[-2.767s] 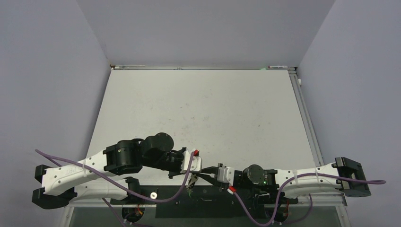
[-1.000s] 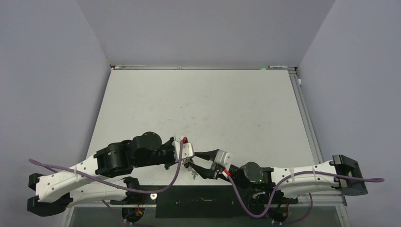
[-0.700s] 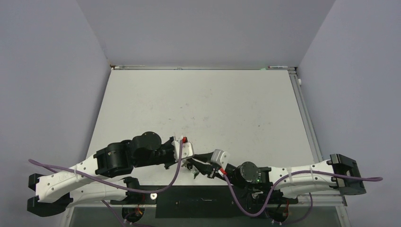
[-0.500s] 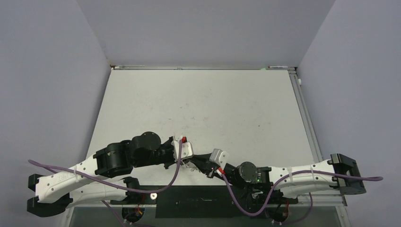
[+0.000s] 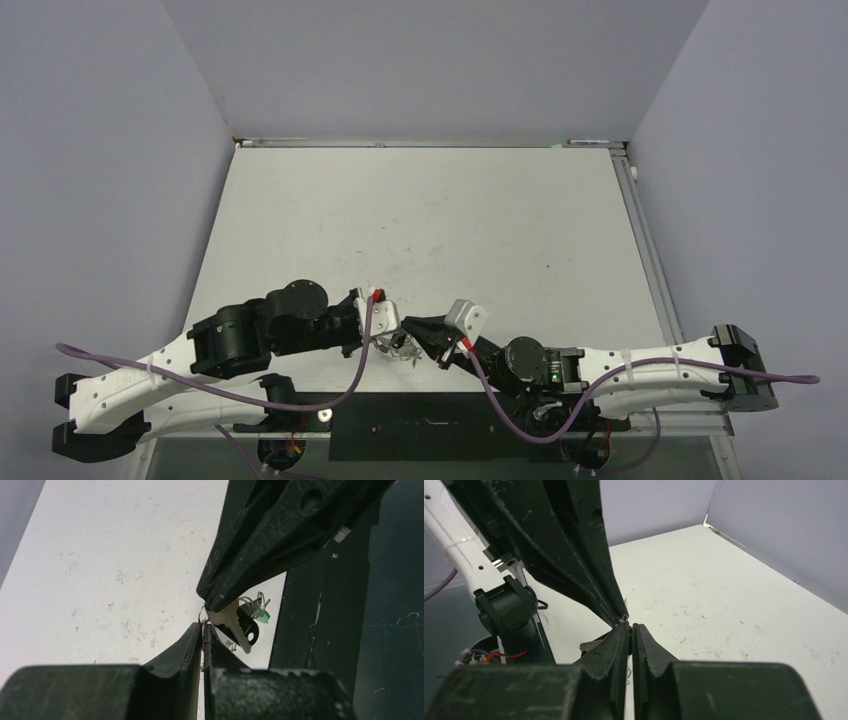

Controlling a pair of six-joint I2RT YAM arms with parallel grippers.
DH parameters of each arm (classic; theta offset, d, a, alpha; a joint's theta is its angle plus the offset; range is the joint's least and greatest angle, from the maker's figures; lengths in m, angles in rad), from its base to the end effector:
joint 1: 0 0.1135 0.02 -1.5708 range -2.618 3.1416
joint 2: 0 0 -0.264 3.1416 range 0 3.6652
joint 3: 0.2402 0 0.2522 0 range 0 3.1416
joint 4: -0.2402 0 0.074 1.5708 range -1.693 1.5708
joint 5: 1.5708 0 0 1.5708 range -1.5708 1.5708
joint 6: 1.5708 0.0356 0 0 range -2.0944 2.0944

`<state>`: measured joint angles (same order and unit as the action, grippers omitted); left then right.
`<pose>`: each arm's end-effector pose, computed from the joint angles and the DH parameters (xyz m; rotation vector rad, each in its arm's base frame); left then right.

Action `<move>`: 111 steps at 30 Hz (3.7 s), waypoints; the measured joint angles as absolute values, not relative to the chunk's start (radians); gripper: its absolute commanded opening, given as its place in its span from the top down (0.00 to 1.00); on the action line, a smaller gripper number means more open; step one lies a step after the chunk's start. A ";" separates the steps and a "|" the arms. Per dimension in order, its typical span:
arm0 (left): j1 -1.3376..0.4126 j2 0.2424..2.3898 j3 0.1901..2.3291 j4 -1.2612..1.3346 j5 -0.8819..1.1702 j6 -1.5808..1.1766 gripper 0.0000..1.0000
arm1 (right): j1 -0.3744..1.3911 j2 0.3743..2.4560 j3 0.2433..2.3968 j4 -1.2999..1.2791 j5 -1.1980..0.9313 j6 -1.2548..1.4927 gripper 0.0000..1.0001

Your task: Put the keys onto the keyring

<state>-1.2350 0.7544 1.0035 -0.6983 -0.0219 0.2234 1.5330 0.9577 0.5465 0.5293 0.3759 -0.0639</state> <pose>0.0498 -0.1404 0.3652 1.3721 1.5571 -0.6116 0.0215 0.2223 0.2991 -0.8476 1.2727 0.9171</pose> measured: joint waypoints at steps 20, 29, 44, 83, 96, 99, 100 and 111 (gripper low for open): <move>-1.234 0.725 1.003 -0.684 0.042 0.228 1.00 | 1.362 0.934 0.628 0.275 0.304 0.143 0.95; -1.234 0.724 0.995 -0.683 0.056 0.228 1.00 | 1.362 0.869 0.625 0.260 0.213 0.123 0.70; -1.222 0.715 0.974 -0.668 0.125 0.228 1.00 | 1.353 0.823 0.622 0.191 -0.129 -0.101 0.50; -1.213 0.719 0.971 -0.649 0.157 0.228 1.00 | 1.340 0.945 0.625 0.239 -0.127 -0.100 0.65; -1.208 0.723 0.971 -0.646 0.143 0.229 1.00 | 1.340 0.945 0.636 0.251 -0.133 -0.086 0.89; -1.208 0.721 0.971 -0.647 0.142 0.228 1.00 | 1.340 0.946 0.636 0.250 -0.132 -0.085 0.94; -1.208 0.720 0.971 -0.647 0.142 0.228 1.00 | 1.340 0.946 0.636 0.250 -0.132 -0.085 0.95; -1.201 0.712 0.971 -0.637 0.152 0.225 1.00 | 1.340 0.936 0.632 0.261 -0.138 -0.096 0.95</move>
